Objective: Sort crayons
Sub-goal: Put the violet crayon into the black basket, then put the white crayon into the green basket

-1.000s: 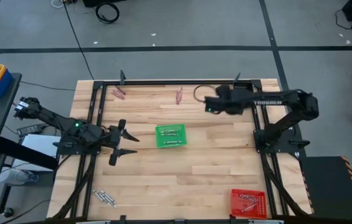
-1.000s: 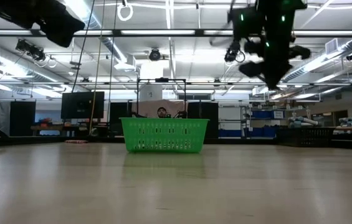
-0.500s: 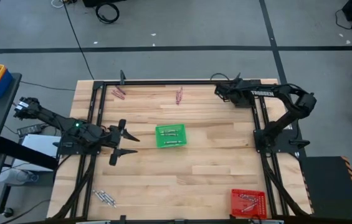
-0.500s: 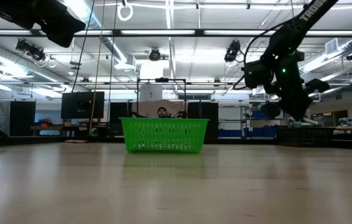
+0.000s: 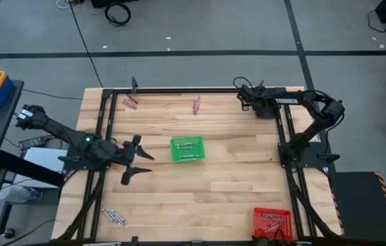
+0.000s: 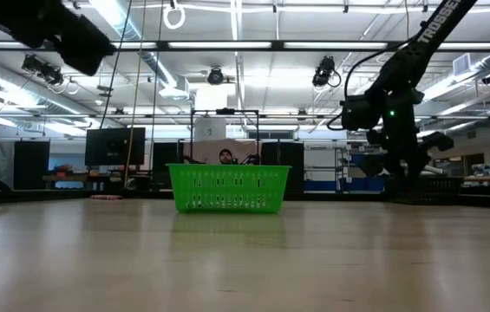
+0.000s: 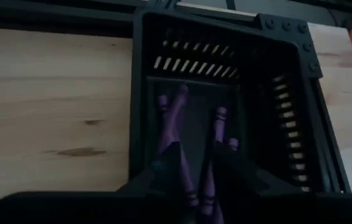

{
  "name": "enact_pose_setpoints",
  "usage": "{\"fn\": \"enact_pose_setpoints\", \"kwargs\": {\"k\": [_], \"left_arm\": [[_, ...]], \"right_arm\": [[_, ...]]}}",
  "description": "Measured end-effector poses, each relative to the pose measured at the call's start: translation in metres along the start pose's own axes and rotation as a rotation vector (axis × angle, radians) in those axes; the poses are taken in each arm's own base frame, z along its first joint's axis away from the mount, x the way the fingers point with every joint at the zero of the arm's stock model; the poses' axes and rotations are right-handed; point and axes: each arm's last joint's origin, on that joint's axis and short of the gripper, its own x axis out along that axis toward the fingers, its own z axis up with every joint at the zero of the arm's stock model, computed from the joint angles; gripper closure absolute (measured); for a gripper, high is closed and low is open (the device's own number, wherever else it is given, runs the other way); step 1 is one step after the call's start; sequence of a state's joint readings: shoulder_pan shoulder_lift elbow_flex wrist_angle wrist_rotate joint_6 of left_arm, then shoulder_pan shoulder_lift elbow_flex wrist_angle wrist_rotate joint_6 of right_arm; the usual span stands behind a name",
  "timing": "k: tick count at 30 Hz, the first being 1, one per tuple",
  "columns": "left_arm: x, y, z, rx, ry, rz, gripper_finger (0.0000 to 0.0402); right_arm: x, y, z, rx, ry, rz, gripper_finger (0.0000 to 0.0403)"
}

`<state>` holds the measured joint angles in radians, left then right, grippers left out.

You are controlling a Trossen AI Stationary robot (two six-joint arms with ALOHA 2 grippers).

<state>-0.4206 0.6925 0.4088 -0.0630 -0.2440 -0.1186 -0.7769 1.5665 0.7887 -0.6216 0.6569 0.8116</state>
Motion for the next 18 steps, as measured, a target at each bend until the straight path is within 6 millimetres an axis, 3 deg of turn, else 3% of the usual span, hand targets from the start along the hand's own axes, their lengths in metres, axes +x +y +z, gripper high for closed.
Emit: {"fn": "enact_pose_setpoints", "kwargs": {"k": [3,6,12,18], "left_arm": [[0.015,-0.004,-0.01,0.019,0.101,-0.017,0.017],[0.025,-0.015,-0.017,0.043,0.182,-0.098,0.017],[0.015,-0.046,-0.023,0.053,0.433,-0.201,0.0181],[-0.001,-0.082,-0.027,-0.029,0.52,-0.318,0.02]], "right_arm": [[-0.001,0.0,0.001,0.001,0.001,0.002,0.0279],[-0.018,0.002,0.006,0.003,-0.079,0.021,0.026],[-0.092,0.005,0.003,-0.001,-0.38,0.175,0.0254],[-0.162,0.009,-0.026,0.068,-0.568,0.504,0.0255]]}}
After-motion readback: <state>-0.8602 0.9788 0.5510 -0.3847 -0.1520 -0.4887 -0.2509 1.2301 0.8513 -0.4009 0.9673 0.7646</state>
